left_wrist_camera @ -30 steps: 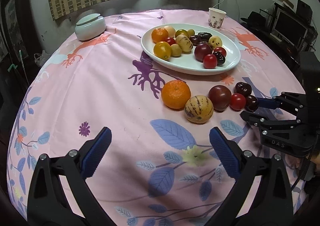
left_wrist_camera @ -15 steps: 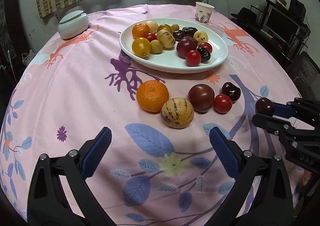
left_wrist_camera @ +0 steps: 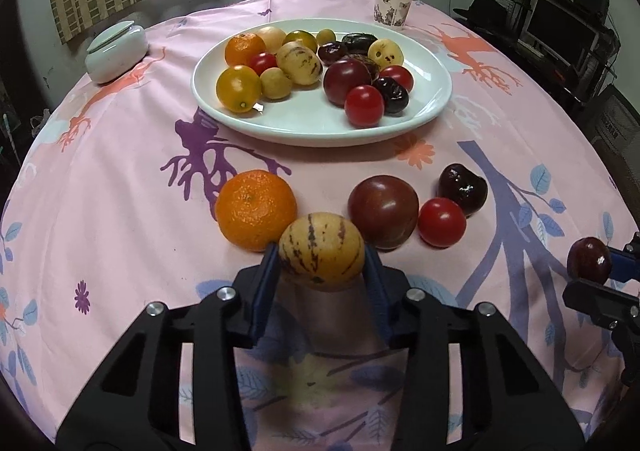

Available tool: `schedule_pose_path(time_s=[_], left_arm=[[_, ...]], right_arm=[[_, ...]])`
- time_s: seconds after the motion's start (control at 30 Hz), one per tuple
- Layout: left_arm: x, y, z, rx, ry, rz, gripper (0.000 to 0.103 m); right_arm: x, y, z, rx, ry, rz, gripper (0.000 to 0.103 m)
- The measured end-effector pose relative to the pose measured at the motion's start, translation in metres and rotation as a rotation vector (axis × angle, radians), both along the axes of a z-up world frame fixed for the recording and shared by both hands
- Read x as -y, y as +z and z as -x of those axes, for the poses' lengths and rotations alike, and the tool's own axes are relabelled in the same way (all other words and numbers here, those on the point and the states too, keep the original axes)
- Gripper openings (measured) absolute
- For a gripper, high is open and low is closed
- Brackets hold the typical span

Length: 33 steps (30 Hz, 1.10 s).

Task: Organize fruits
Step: 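Grasp a dark red plum with the right tool while the left tool grasps the striped pepino melon, then carry the plum and pepino onto the white plate and open both tools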

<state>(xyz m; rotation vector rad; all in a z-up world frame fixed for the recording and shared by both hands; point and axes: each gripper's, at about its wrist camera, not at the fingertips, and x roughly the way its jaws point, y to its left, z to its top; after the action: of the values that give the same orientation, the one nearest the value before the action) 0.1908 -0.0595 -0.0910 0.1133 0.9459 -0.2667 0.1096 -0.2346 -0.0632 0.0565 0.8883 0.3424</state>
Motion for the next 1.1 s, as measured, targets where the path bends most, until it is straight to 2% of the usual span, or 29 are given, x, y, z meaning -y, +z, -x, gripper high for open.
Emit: schedule_pose_path(time_s=[0.33, 0.57, 0.7, 0.87, 1.0, 1.1], left_arm=[[0.0, 0.03, 0.022, 0.052, -0.027, 0.044, 0.042], [-0.007, 0.047, 0.015, 0.063, -0.022, 0.054, 0.042], [-0.011, 0.065, -0.016, 0.06, -0.021, 0.064, 0.041], [-0.008, 0.083, -0.084, 0.023, -0.014, 0.054, 0.042], [0.002, 0.079, -0.133, -0.013, 0.004, 0.032, 0.042], [0.009, 0.07, -0.155, -0.044, 0.012, 0.021, 0.042]], right_arm=[[-0.015, 0.014, -0.007, 0.025, 0.05, -0.002, 0.031], [-0.035, 0.024, -0.03, 0.04, 0.112, 0.022, 0.031], [-0.038, 0.032, -0.06, 0.05, 0.126, 0.022, 0.031], [-0.038, 0.038, -0.114, 0.072, 0.097, 0.048, 0.031], [-0.034, 0.03, -0.16, 0.055, 0.067, 0.068, 0.031], [-0.027, 0.022, -0.184, 0.044, 0.037, 0.088, 0.031]])
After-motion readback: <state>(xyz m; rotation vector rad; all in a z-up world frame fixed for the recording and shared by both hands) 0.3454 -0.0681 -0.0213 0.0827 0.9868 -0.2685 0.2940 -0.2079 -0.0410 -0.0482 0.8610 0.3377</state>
